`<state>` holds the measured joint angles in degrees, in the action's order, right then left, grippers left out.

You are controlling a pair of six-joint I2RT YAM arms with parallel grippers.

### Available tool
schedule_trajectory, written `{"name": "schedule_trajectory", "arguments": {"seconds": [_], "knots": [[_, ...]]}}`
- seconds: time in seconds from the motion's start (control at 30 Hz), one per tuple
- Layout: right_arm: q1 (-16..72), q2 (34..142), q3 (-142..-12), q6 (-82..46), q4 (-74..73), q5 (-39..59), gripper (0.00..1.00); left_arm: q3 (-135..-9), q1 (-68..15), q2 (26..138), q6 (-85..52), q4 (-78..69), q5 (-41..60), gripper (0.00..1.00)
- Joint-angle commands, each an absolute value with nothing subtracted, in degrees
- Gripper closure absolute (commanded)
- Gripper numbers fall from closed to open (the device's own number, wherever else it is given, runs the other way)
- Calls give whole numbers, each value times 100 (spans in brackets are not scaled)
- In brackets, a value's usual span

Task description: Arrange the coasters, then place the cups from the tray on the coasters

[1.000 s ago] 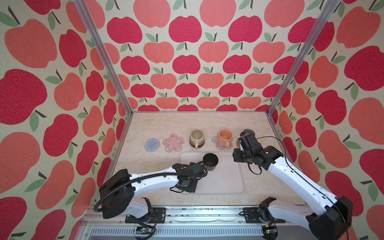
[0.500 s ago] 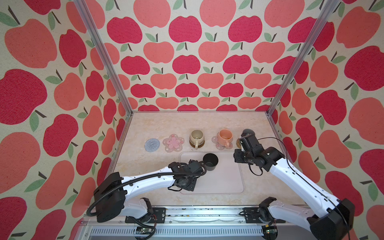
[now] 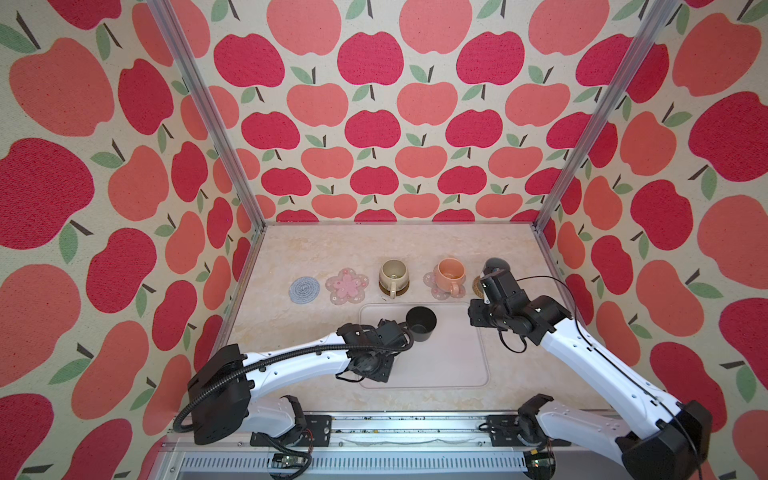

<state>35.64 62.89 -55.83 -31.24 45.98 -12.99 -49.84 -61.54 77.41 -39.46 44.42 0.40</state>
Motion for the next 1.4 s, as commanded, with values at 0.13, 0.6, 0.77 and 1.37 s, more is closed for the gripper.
{"name": "schedule_trajectory", "arguments": {"seconds": [0.13,0.6,0.77,1.37], "knots": [[3621,6309,-5599,-3182,4669,-1330,47,-5007,-6170,7469,-4126,4482,193,67],[3622,6293,-5591,-3195,4698,-1319,47,-5194,-6111,7697,-4104,4720,-143,79],[3621,6258,-5590,-3149,4798,-1421,47,-5213,-6038,7923,-4074,4670,-237,83],[3626,6744,-5831,-2822,4430,-1331,46,-5360,-5953,8009,-3920,4820,-292,73]]}}
